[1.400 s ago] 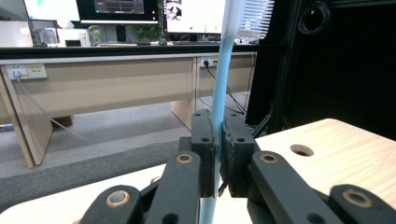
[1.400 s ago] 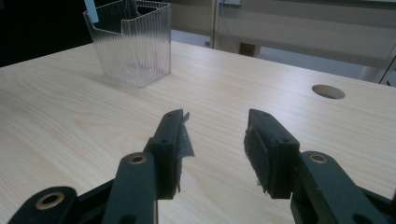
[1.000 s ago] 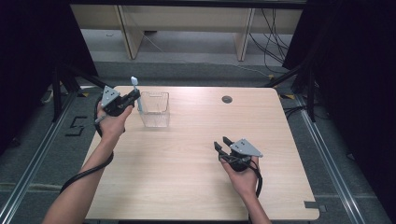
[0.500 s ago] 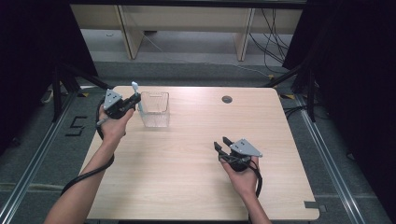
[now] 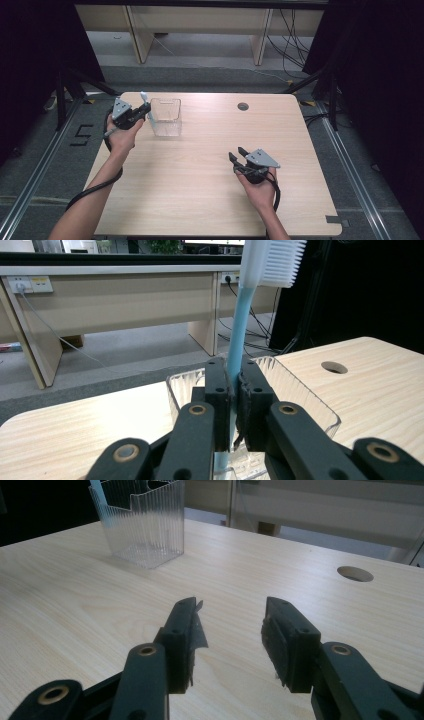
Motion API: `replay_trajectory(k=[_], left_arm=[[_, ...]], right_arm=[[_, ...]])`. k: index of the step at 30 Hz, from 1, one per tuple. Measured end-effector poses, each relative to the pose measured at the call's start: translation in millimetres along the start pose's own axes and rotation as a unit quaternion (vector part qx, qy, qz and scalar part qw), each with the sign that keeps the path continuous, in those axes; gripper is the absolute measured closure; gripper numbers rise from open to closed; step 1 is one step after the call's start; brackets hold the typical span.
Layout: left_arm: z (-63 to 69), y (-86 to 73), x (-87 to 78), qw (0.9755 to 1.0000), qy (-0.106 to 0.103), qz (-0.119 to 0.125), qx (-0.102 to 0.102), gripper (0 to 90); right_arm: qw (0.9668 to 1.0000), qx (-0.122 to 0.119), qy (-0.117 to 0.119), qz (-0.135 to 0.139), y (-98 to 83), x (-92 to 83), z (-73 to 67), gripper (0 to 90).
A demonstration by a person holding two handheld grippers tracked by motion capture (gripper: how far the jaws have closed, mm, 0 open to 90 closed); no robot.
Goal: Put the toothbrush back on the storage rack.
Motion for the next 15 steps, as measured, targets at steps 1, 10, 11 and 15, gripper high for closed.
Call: replay_trajectory(k=[1,10,11,15], left_arm=[[-0.2,-0.6,0.3,1.0,0.0,-0.001,0.0,84.2],[-2.1,-6.3,3.8,0.9999,0.003,-0.009,-0.003,84.1],[-2.0,-6.7,4.5,1.0,0.002,-0.007,-0.003,84.2],[-2.7,-10.3,5.8,0.9999,0.003,-0.013,-0.005,84.1]], right_arm=[[1.0,0.0,0.0,0.0,0.1,0.0,-0.1,57.3],[1.0,0.001,0.0,-0.001,-0.3,0.0,-0.1,57.3],[1.0,0.0,0.0,0.0,-0.2,-0.1,-0.1,57.3],[1.0,0.0,0.0,-0.001,-0.2,-0.2,0.0,57.3]])
Point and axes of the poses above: each handheld gripper's, and its own axes: x roughly forward along the jaws, y roughly out of its top, z roughly to its right, the point moved 9 cm from there along x, roughly forward along the jaws, and after that the axes turned 12 degrees about -z, right-handed, at the moved point
